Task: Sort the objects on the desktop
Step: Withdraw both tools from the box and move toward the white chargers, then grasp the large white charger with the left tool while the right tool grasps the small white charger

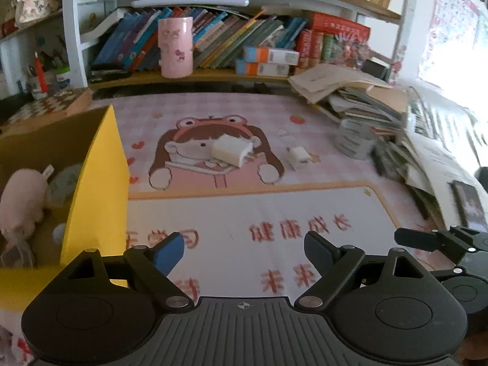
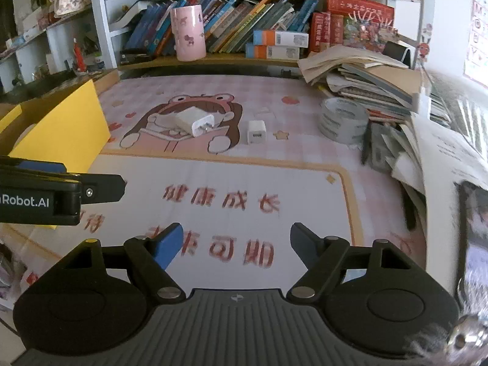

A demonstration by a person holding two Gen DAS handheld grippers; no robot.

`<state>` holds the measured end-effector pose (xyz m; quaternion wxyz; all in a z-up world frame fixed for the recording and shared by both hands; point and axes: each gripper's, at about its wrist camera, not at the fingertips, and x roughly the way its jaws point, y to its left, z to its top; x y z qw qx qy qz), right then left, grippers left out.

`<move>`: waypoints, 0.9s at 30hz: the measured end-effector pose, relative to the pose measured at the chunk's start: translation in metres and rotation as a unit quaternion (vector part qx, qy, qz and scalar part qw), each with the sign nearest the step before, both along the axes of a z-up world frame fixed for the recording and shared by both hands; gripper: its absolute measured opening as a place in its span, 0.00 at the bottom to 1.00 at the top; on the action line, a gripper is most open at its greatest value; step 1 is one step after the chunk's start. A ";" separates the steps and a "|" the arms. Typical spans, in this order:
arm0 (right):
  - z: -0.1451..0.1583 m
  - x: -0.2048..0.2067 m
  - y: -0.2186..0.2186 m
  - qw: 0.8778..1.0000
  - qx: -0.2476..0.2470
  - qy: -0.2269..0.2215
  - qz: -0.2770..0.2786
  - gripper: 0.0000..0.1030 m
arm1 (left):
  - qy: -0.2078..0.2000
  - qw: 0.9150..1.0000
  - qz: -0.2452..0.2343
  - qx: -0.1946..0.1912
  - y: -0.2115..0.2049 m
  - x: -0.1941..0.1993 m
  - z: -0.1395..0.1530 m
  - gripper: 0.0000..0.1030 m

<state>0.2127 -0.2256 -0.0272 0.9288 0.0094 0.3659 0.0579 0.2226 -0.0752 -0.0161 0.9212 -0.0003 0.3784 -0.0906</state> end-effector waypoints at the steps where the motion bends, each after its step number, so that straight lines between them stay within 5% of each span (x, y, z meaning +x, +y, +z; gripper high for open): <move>1: -0.001 0.007 -0.002 1.000 0.002 -0.001 0.003 0.73 | 0.001 1.000 0.004 0.003 -0.001 0.005 0.000 0.86; 27: -0.028 0.134 -0.020 0.998 0.006 -0.004 0.060 0.56 | 0.009 0.996 0.071 0.051 -0.024 0.114 -0.028 0.86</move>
